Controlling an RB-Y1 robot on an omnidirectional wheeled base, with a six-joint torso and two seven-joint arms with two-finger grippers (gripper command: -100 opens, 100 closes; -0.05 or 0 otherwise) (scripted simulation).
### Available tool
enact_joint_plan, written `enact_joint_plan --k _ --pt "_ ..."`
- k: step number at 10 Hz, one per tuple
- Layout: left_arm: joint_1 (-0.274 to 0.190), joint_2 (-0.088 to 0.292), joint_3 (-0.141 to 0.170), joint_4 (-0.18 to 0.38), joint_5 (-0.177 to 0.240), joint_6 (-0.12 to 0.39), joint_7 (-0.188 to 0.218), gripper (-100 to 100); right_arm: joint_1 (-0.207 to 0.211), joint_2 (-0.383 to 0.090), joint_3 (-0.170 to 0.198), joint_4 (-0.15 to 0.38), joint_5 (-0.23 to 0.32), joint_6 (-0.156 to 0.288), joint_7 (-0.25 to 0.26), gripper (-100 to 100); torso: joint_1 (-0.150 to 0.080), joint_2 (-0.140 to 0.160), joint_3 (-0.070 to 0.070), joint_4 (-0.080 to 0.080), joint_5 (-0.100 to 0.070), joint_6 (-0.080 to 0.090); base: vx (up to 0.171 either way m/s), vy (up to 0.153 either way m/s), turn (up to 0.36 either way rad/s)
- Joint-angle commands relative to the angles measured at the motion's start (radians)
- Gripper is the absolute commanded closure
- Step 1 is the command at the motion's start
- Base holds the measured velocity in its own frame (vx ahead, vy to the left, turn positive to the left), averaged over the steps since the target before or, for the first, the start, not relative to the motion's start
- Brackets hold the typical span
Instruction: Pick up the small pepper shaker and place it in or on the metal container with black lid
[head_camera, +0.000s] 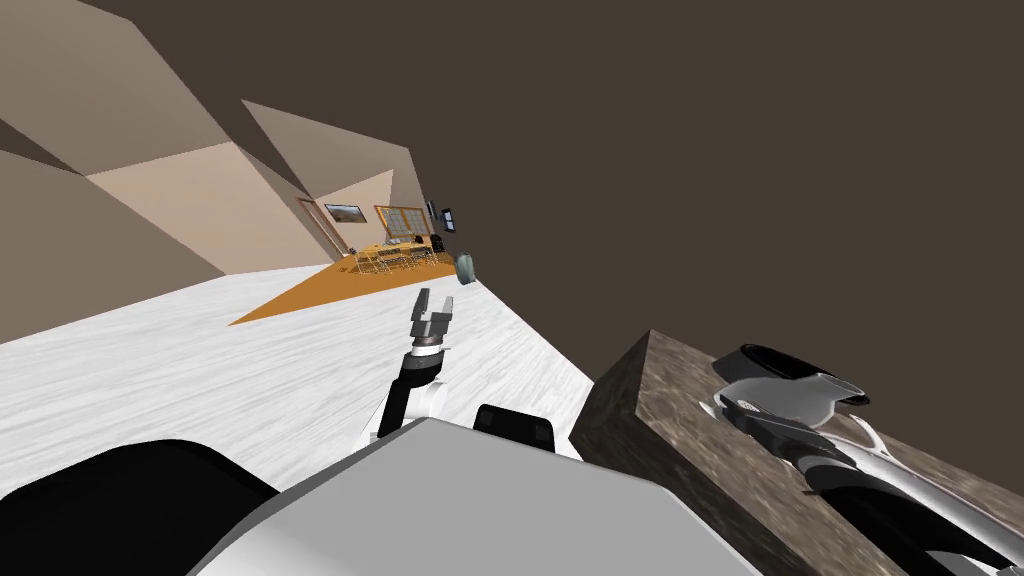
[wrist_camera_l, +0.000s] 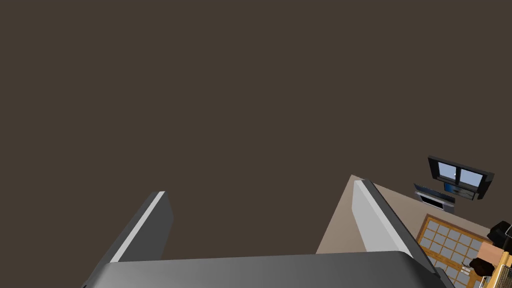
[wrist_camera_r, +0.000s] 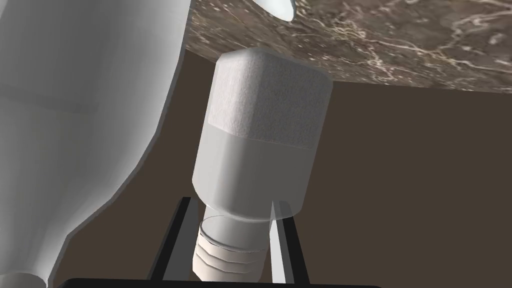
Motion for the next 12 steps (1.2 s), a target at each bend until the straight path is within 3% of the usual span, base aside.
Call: enact_joint_plan --k 1,3,5,6,8,11,12 --pt "0.000 0.000 0.000 0.000 0.000 0.000 0.000 0 -0.022 -0.045 0.016 0.009 -0.008 0.016 -0.033 100 0.000 0.000 0.000 0.000 0.000 0.000 -0.041 0.038 0.176" --pt "0.000 0.000 0.000 0.000 0.000 0.000 0.000 0 -0.026 -0.083 0.029 0.001 -0.018 0.037 -0.061 100 -0.003 -0.001 -0.001 0.000 -0.001 0.000 -0.033 0.004 0.146" --pt "0.000 0.000 0.000 0.000 0.000 0.000 0.000 0 -0.036 -0.151 0.062 -0.011 -0.041 0.080 -0.122 100 -0.006 -0.001 -0.001 0.000 -0.002 0.000 -0.029 -0.019 0.181" --pt "0.000 0.000 0.000 0.000 0.000 0.000 0.000 0 -0.036 -0.165 0.062 -0.011 -0.041 0.080 -0.126 100 -0.007 -0.001 -0.001 -0.001 -0.002 0.000 -0.027 -0.028 0.107" --pt "0.000 0.000 0.000 0.000 0.000 0.000 0.000 0 -0.044 -0.231 0.105 -0.022 -0.068 0.127 -0.190 100 -0.008 -0.001 -0.001 -0.001 -0.003 0.001 -0.036 -0.038 0.191" --pt "0.000 0.000 0.000 0.000 0.000 0.000 0.000 0 -0.047 -0.298 0.130 -0.027 -0.082 0.151 -0.243 100 -0.009 0.000 0.000 -0.001 -0.004 0.001 -0.038 -0.041 0.130" --pt "0.000 0.000 0.000 0.000 0.000 0.000 0.000 0 -0.051 -0.338 0.157 -0.031 -0.098 0.176 -0.284 100 -0.009 0.000 0.000 -0.001 -0.004 0.003 -0.034 -0.039 0.145"
